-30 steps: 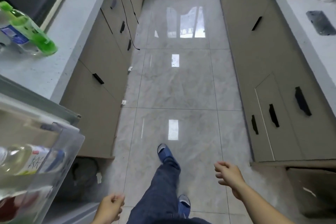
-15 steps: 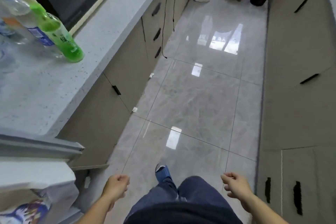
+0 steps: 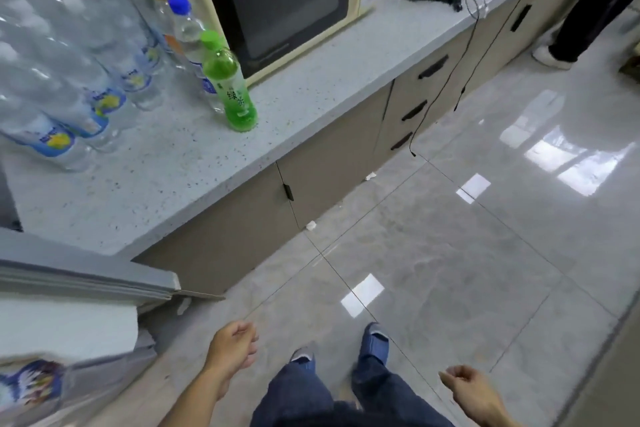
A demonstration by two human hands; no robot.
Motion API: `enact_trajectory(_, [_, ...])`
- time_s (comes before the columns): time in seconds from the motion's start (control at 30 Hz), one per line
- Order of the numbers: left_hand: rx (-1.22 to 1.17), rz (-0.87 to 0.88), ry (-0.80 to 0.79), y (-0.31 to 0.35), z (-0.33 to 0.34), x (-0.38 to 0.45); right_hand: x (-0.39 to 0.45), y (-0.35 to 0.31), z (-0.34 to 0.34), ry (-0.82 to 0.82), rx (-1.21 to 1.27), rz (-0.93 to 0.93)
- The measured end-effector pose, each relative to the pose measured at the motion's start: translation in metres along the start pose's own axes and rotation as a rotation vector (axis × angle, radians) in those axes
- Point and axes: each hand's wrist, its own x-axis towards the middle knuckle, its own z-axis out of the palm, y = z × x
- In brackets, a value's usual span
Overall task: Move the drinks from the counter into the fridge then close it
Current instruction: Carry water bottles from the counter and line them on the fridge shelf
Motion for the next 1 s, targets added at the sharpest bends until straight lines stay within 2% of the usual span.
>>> enact_trajectory(0.2, [-0.276,-0.162,0.117,-0.016,0.013,-0.023,0.057,-0.101,-0.026,-0.119,-0.177,-0.215])
enact_trajectory(0.4, [-0.555,-0.114,0.224,0.021,0.012,-0.035,0.048,-0.222,0.014,-0.272,-0.197,-0.427])
enact_trajectory(0.73, [-0.700,0.329,0.295,0.180,-0.059,-0.022,-0.079,-0.446,0.116,-0.526,-0.123,-0.914])
enact_trajectory(0.83, [-0.770,0.433,0.374,0.216,-0.086,-0.022,-0.121,-0.505,0.142,-0.540,-0.102,-1.076])
enact_trajectory(1.0, [-0.959,0.484,0.596,0.250,-0.121,-0.021,-0.185,-0.585,0.184,-0.564,-0.089,-1.253])
